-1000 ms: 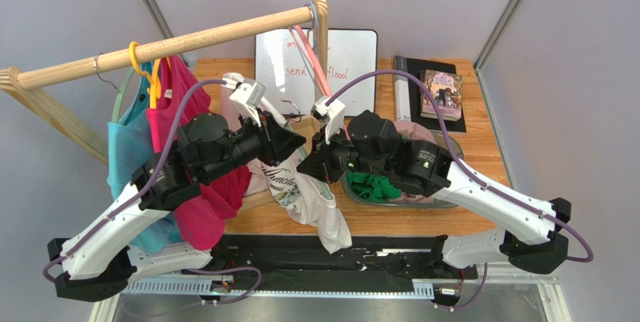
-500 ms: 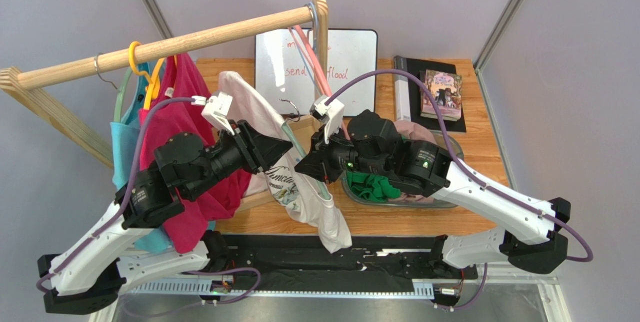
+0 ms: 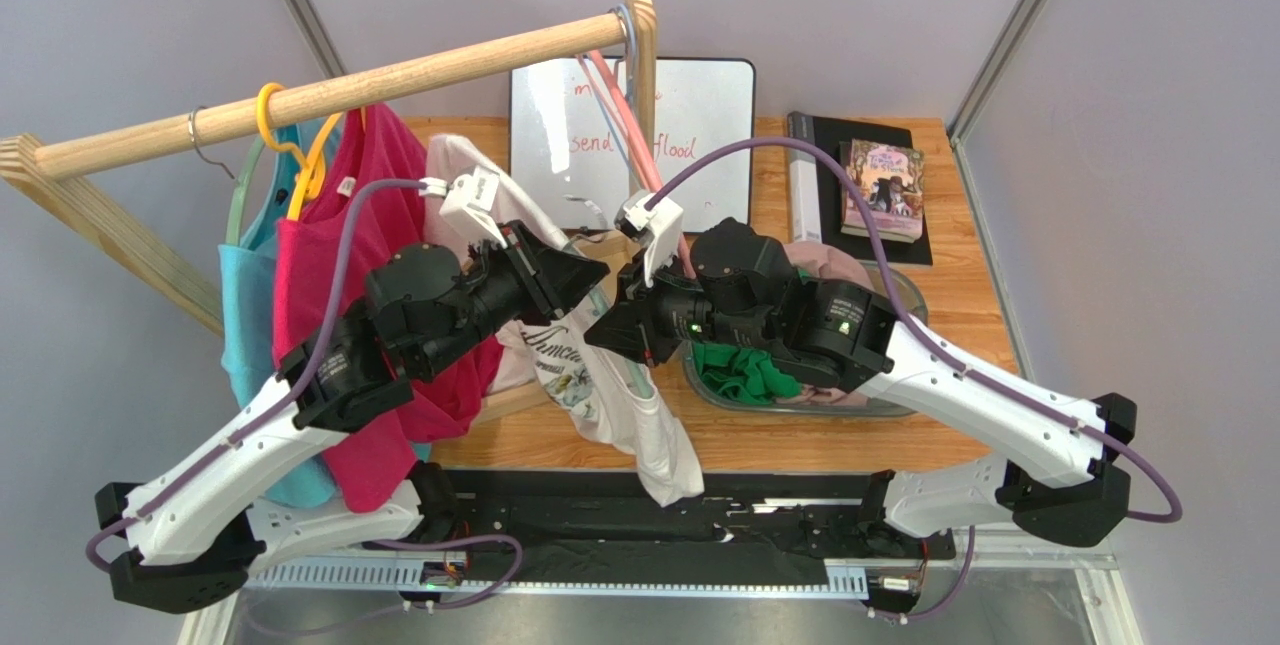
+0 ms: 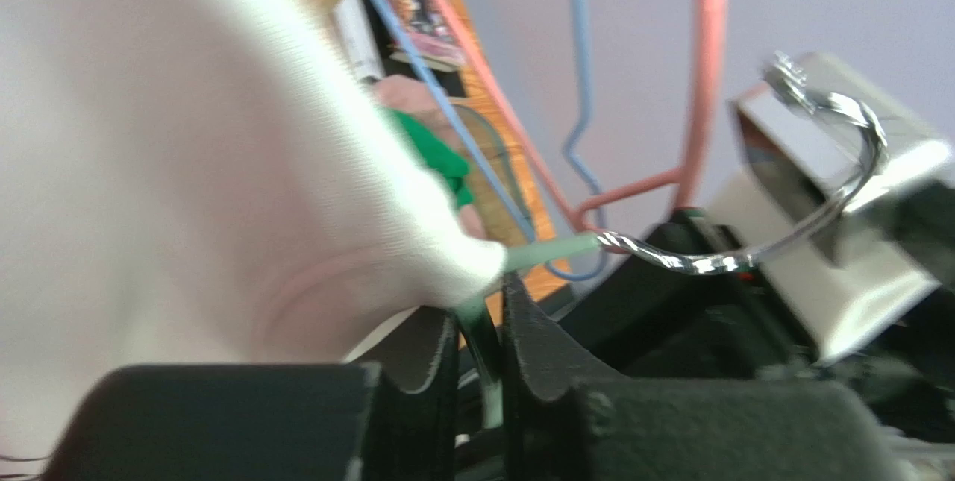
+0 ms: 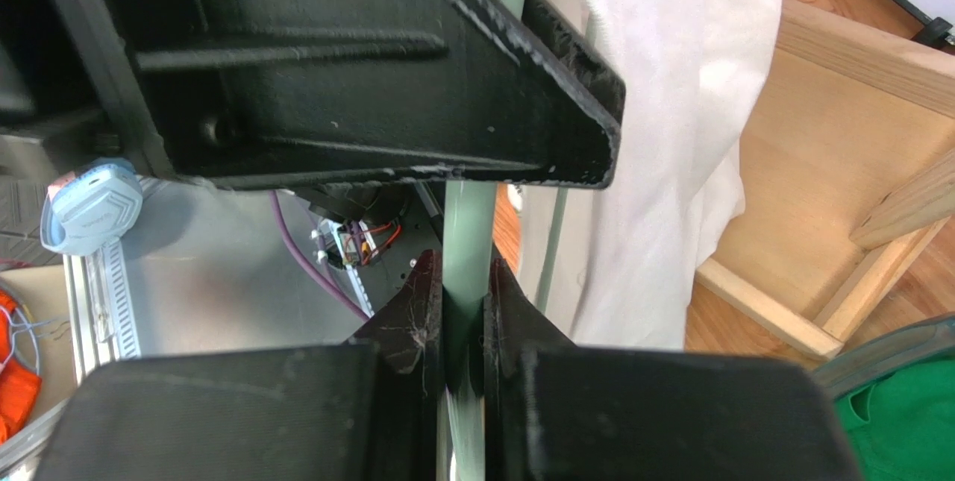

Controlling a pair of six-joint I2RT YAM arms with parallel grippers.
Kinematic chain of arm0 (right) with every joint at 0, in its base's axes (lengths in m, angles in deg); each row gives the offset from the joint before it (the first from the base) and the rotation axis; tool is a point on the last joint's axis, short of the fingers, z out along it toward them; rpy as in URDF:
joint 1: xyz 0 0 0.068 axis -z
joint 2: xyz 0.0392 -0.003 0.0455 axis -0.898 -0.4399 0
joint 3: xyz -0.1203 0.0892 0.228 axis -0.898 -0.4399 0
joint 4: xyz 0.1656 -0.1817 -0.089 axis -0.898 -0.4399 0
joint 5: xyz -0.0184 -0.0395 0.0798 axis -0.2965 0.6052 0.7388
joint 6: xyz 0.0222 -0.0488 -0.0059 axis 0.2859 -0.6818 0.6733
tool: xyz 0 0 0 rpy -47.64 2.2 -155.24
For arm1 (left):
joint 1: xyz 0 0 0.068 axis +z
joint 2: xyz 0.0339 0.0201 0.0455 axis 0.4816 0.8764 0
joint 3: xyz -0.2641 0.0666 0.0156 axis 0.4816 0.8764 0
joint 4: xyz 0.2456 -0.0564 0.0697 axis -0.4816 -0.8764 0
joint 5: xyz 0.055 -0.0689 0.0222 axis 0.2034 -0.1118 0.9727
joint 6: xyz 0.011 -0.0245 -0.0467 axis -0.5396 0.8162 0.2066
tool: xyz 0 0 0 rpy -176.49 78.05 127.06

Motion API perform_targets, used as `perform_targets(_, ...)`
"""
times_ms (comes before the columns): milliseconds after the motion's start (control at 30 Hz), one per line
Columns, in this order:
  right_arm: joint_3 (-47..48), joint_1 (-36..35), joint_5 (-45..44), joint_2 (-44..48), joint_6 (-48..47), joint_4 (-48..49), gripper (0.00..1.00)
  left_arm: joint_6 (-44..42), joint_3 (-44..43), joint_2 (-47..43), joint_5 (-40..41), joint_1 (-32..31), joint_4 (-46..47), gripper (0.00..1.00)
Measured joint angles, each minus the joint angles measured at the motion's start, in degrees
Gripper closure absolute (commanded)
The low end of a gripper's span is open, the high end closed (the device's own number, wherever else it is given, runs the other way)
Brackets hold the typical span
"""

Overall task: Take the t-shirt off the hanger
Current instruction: Remove the tshirt from the hanger

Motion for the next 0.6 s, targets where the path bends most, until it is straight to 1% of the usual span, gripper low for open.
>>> perform_targets(67,0.0,0.0,0.0,-0.5,-0.4,0.9,0.85,3.1,0.0,-0.2,-0.6,0.0,1.8,1.0)
perform_targets(133,-0.1,0.0,0.1,-0.9,-1.2,2.6,0.66,3.1,0.1,-1.0,-0.7,-0.1,2.9,1.0)
perform_targets(167,-0.2,-0.1,0.0,-0.8,-1.3,3.1,0.5,2.9,0.1,-1.5,-0.5,-0.3,2.9,1.0)
perform_targets(200,-0.5,-0.1,0.0,-0.5,-1.1,3.4,0.42,2.7,0.1,-2.1,0.1,-0.3,2.6,1.0)
perform_targets(233,-1.4,-0.2,-0.3,-0.1,-1.3,3.7,0.31,2.7,0.1,-2.6,0.9,-0.3,2.0,1.0)
perform_targets(333,-6.5,-1.1,-1.9,3.8,-2.0,3.2,0.17,2.8,0.1,-4.3,4.0,-0.2,0.2,1.0)
perform_targets(367,-8.2,-1.7,-2.3,5.2,-2.2,3.0,0.15,2.9,0.1,-4.9,5.2,-0.1,-0.4,1.0)
perform_targets(500,-15.7,-7.2,-6.1,11.6,-4.4,2.6,0.13,4.2,-0.3,-6.6,9.5,-0.1,-2.7,1.0)
perform_targets(533,-17.6,-8.2,-6.5,13.0,-4.9,2.8,0.11,4.8,-0.6,-7.0,10.3,-0.1,-3.1,1.0)
perform_targets(600,-22.5,-9.0,-7.5,16.3,-5.6,5.1,0.11,6.1,-0.6,-8.0,11.6,-0.1,-3.2,1.0)
